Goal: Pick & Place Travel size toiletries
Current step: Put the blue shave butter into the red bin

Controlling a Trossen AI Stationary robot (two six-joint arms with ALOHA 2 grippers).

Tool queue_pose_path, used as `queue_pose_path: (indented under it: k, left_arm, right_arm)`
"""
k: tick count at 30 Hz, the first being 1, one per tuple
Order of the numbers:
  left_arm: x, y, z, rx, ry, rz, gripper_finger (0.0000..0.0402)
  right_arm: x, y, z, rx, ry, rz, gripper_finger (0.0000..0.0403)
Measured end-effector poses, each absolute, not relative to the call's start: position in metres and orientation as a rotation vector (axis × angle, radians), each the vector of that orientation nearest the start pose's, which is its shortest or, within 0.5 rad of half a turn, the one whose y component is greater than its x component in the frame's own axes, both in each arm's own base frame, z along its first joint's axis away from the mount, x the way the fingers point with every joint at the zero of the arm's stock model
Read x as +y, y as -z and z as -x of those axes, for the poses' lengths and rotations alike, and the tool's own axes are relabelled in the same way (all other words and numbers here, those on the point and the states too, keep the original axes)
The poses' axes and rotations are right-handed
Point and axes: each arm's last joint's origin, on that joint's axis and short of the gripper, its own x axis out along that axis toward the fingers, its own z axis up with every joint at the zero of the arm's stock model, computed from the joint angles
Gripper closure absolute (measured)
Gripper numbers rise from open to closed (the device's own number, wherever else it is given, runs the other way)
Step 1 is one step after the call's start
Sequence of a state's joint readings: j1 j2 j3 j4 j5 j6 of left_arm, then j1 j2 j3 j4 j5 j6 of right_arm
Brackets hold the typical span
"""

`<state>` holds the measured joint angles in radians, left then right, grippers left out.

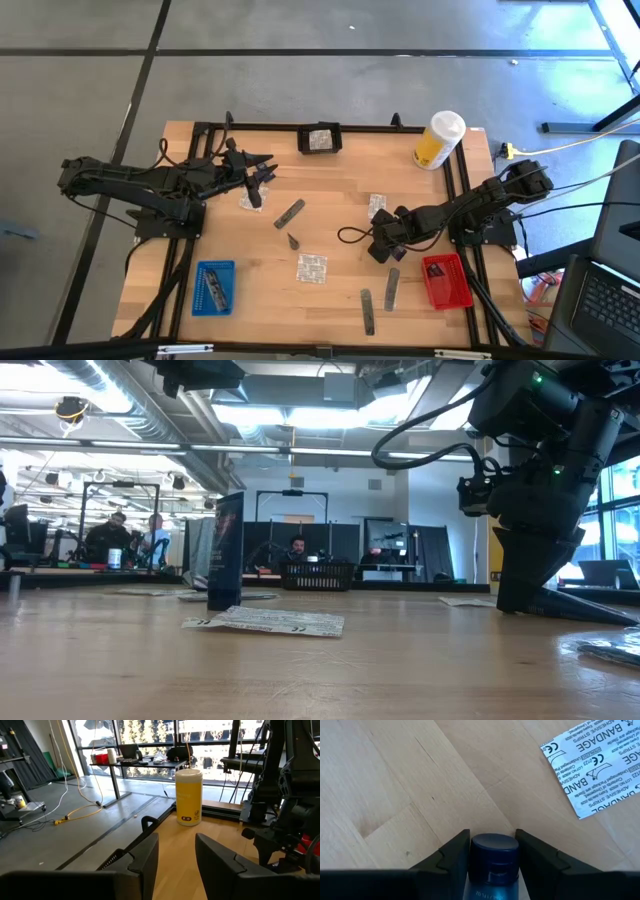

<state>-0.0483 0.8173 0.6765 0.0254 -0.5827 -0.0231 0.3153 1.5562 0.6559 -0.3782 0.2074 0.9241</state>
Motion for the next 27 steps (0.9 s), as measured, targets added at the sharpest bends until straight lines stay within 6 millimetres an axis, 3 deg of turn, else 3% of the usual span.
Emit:
queue_pose_path:
  k: [27]
  left_arm:
    - [0.0071,-0.3105,-0.1822,0.105,-0.535,-0.013,0.0279]
  right_arm:
    - [0.0696,-0.1206,-0.2323,1.158,0.474,-0.467,0.0259]
